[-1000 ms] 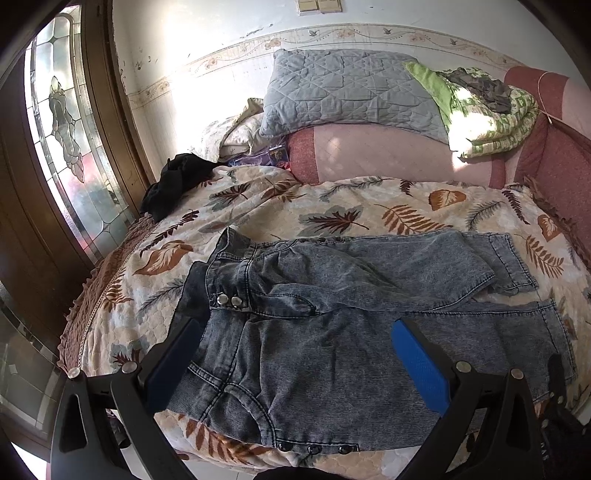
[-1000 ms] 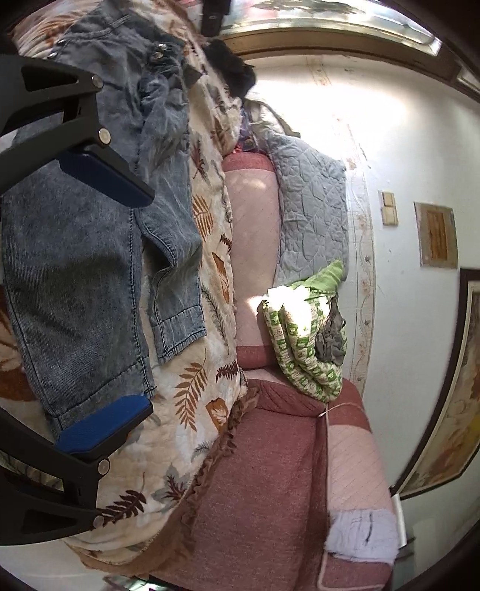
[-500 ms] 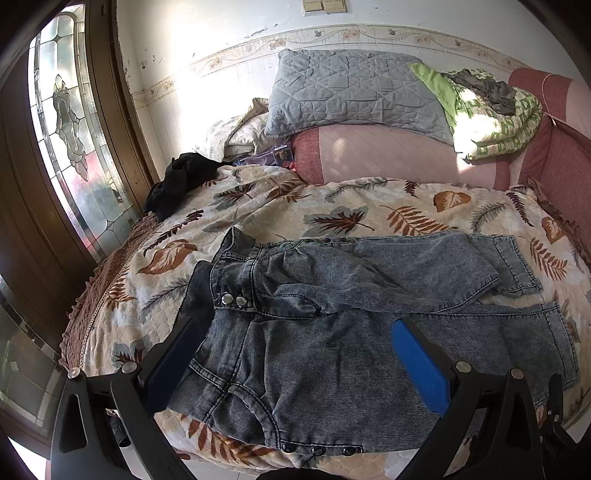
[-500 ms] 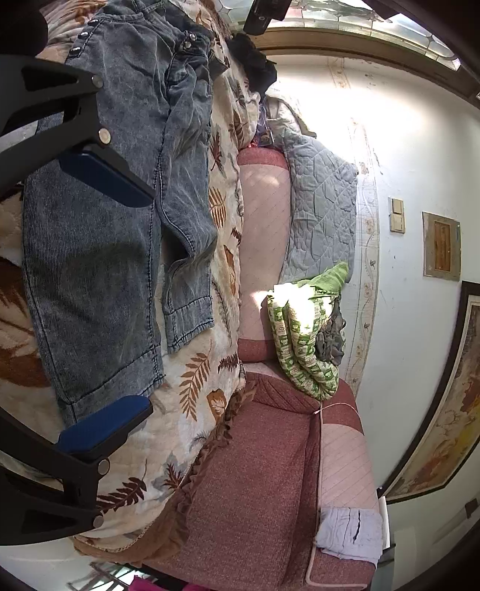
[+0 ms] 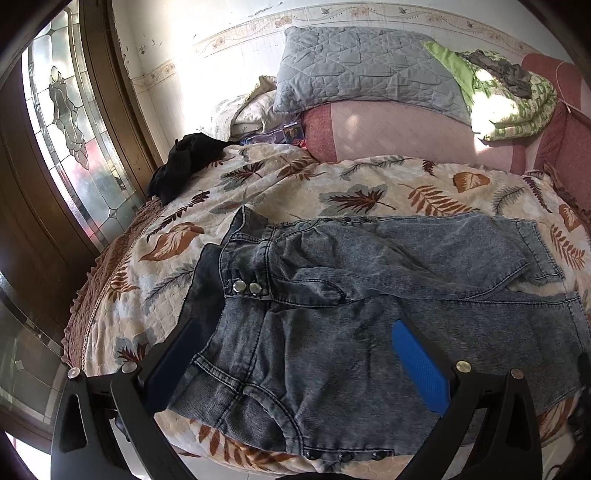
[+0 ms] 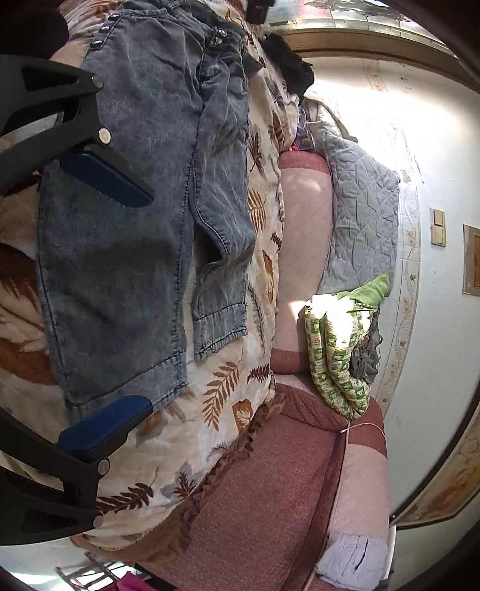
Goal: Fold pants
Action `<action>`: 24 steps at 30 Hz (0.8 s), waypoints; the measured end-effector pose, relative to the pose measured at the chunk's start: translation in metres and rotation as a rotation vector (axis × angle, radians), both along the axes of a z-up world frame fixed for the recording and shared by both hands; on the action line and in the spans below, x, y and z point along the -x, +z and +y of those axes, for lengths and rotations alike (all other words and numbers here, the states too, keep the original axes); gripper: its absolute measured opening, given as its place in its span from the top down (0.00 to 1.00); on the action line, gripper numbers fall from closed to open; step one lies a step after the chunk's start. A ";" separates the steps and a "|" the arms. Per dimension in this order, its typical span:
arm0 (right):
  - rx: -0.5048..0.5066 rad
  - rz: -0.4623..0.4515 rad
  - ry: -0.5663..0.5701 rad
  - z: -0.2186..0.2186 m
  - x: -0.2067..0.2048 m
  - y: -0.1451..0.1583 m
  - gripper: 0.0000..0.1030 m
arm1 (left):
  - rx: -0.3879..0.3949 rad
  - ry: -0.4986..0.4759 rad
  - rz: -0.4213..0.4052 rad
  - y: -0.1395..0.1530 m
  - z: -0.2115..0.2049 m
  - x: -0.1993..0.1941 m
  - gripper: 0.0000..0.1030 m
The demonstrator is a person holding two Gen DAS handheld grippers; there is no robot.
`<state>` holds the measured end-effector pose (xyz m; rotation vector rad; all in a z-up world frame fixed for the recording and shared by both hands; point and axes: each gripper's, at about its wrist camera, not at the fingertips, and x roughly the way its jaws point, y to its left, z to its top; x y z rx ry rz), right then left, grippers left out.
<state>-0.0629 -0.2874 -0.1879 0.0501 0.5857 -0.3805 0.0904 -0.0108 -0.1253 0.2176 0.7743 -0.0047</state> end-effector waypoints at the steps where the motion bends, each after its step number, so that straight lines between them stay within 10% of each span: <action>1: -0.009 -0.007 0.008 -0.007 -0.006 0.007 0.00 | -0.010 0.007 0.004 -0.001 0.005 -0.009 0.00; 7: -0.140 0.059 0.075 -0.092 -0.085 0.035 0.00 | -0.057 0.077 0.024 -0.001 0.041 -0.082 0.00; 14: -0.393 0.234 0.012 -0.193 -0.203 -0.015 0.00 | -0.087 0.135 0.147 -0.011 0.089 -0.189 0.00; 24: -0.532 0.317 -0.019 -0.220 -0.283 -0.056 0.00 | -0.050 0.259 0.270 -0.035 0.123 -0.278 0.00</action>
